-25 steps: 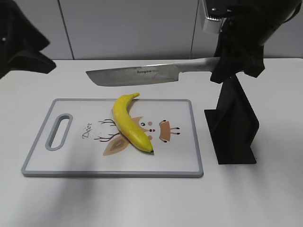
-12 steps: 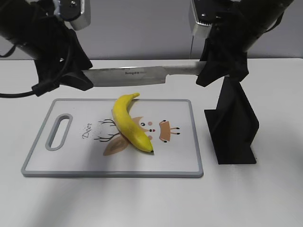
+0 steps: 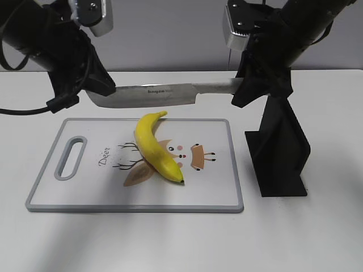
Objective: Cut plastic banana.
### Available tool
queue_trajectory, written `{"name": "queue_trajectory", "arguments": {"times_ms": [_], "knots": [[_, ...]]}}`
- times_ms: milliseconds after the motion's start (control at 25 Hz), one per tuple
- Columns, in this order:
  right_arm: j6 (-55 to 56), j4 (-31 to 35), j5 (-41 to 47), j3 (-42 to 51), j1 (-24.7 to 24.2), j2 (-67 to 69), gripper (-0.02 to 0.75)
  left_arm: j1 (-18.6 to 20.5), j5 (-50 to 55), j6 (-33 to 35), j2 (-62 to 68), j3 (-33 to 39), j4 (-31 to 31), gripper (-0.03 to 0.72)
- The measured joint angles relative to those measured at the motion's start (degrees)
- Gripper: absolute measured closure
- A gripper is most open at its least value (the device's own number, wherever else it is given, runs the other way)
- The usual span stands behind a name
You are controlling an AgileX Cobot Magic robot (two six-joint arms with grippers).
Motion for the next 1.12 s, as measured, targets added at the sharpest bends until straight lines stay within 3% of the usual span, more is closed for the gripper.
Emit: {"name": "queue_trajectory", "arguments": {"times_ms": [120,440,560,760,840,960,1080,1120], "knots": [[-0.27,0.18,-0.17,0.00,0.00,0.00,0.559,0.00,-0.12,0.37,0.11,0.00,0.30,0.680],[-2.53,3.05,-0.94,0.00,0.00,0.06,0.559,0.00,-0.07,0.53,0.87,0.00,2.39,0.679],[-2.60,4.28,-0.94,0.00,0.00,0.06,0.559,0.00,-0.13,0.41,1.05,0.00,2.29,0.598],[-3.20,5.65,-1.13,0.00,0.00,0.06,0.559,0.00,-0.13,0.35,1.09,0.00,2.16,0.351],[-3.41,5.72,-1.13,0.00,0.00,0.06,0.559,0.00,-0.13,0.35,1.09,0.00,2.15,0.319],[-3.55,5.50,-1.39,0.00,0.00,0.06,0.559,0.00,-0.18,0.35,1.09,0.00,2.15,0.365],[-3.67,4.80,-1.59,0.00,0.00,0.06,0.559,0.00,-0.34,0.35,1.09,0.00,2.22,0.585],[-3.67,4.74,-1.59,0.00,0.00,0.06,0.559,0.00,-0.54,0.35,1.09,0.00,2.38,0.628]]}}
